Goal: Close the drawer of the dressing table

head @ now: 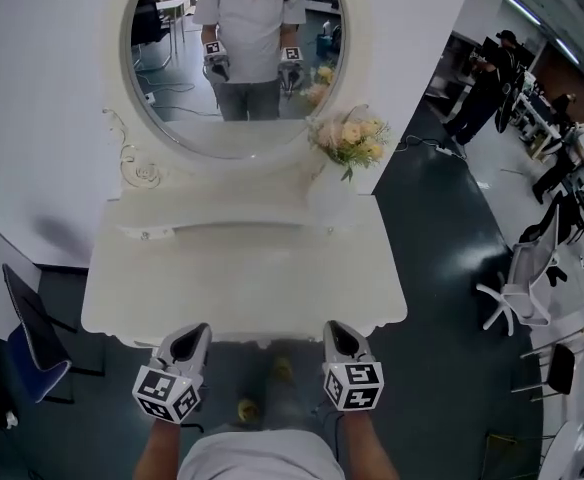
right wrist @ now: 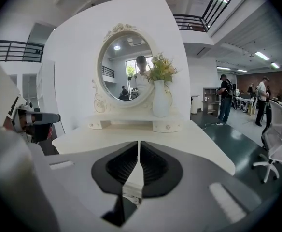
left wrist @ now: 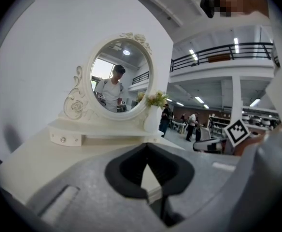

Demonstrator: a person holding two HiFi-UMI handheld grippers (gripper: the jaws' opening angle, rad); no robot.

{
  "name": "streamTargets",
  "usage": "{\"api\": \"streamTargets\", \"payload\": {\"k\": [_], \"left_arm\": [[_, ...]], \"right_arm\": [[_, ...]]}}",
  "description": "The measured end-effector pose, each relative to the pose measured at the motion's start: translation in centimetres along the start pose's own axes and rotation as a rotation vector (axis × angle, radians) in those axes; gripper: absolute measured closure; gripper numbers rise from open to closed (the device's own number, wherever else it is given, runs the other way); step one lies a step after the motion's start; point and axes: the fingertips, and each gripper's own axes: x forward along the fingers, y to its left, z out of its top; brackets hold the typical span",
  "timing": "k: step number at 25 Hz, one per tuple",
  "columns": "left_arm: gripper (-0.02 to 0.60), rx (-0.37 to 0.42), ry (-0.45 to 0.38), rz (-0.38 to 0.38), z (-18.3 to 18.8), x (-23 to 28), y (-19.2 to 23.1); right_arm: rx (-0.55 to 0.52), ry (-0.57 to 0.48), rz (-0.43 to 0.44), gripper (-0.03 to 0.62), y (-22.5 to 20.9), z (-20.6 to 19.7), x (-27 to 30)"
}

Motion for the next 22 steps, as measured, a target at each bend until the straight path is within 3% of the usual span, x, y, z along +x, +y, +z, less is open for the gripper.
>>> {"api": "streamTargets", "payload": {"k": [14, 22], "left_arm": [[0.581, 0.03, -0.077, 0.017, 3.2, -4.9, -0.8], [0.581, 0.065, -0.097, 0.027, 5.3, -5.8, -0.4]], "right_arm": [[-0.013, -0.073, -0.014, 0.592, 1.7, 1.9, -6.4], [-0.015, -0.146, 0.006, 0.592, 2.4, 5.7, -8.4]]}}
